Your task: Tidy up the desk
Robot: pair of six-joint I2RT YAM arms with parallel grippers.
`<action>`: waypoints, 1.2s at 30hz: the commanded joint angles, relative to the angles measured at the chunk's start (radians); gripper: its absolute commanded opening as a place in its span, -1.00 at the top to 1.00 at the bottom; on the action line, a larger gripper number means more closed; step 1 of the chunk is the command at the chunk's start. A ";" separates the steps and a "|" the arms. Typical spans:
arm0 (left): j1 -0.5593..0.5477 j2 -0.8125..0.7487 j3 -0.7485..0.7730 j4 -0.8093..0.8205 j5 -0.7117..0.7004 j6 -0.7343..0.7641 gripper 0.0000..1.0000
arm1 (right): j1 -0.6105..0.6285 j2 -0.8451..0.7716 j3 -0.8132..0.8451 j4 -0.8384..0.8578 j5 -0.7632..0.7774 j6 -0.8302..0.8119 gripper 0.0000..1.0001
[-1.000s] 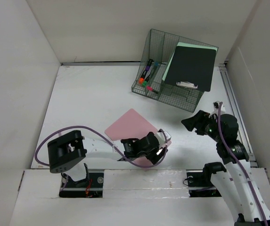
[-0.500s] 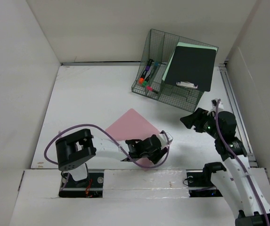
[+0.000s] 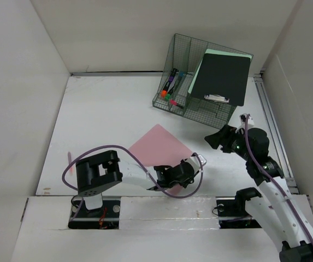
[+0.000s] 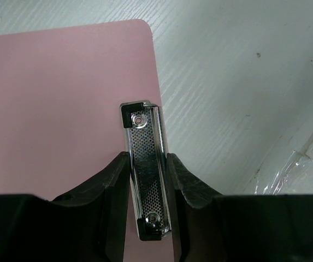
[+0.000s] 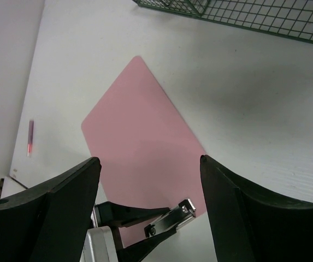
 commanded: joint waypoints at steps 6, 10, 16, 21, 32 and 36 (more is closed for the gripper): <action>-0.006 -0.083 -0.037 -0.178 -0.058 0.014 1.00 | 0.071 0.018 0.026 0.072 0.075 0.016 -0.57; -0.006 -0.201 -0.039 -0.206 -0.075 0.009 1.00 | 0.096 0.018 0.017 0.048 0.106 0.007 -0.83; -0.006 -0.316 -0.039 -0.240 -0.093 0.009 1.00 | 0.125 0.044 -0.027 0.028 0.073 0.012 -0.94; 0.003 -0.340 -0.031 -0.247 -0.105 0.012 1.00 | 0.180 0.101 -0.069 0.118 -0.046 0.032 -0.97; 0.003 -0.350 -0.023 -0.247 -0.130 0.023 1.00 | 0.368 0.219 -0.095 0.295 -0.098 0.079 -0.96; 0.003 -0.355 -0.027 -0.247 -0.145 0.023 1.00 | 0.391 0.293 -0.107 0.348 -0.095 0.101 -0.88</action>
